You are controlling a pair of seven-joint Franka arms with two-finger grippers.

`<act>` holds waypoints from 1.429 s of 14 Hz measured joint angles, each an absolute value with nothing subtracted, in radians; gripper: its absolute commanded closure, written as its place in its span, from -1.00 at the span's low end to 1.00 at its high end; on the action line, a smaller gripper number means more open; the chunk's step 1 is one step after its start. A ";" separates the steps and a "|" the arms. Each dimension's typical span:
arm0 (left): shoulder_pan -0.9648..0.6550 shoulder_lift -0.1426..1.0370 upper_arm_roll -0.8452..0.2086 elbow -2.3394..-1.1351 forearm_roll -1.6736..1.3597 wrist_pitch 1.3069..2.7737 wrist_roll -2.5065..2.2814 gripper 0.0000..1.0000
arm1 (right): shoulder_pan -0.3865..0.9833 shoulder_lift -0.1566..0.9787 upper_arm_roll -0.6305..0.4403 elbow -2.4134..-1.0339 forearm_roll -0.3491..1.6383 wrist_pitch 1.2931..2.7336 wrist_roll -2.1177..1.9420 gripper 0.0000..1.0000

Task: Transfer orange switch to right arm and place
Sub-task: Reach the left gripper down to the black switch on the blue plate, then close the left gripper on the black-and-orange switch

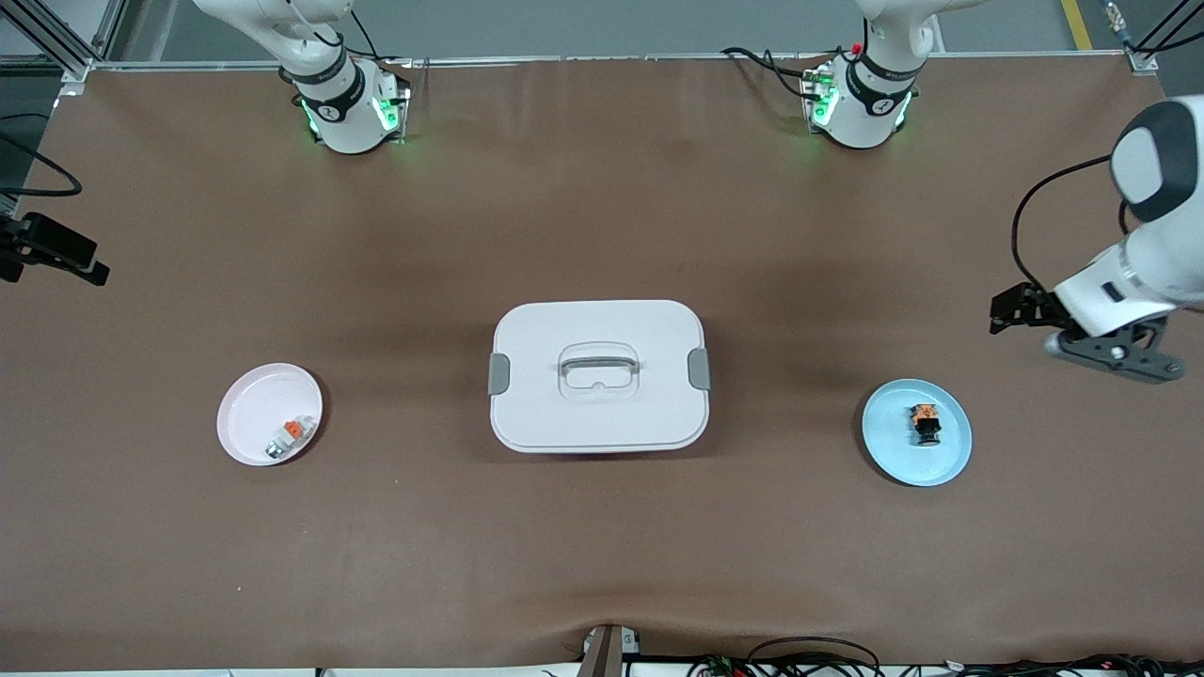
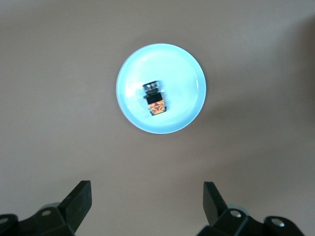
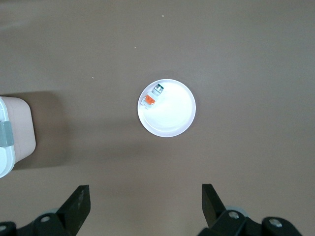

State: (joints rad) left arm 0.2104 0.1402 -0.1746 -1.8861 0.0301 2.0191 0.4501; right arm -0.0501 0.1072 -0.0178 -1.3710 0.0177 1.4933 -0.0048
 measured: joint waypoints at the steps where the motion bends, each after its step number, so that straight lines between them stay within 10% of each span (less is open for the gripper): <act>1: 0.210 0.172 -0.175 -1.892 0.030 2.050 0.530 -1.00 | -0.050 0.107 -0.018 -1.371 0.018 1.493 -0.005 -1.00; 20: 0.208 0.554 -0.179 -1.902 0.034 2.480 1.484 -1.00 | -0.050 0.107 -0.017 -1.371 0.018 1.493 -0.005 -1.00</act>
State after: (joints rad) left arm 0.2083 0.5539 -0.1786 -1.9019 0.0340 2.4800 1.4843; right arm -0.0500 0.1072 -0.0174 -1.3706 0.0177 1.4932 -0.0048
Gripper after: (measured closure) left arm 0.000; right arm 0.000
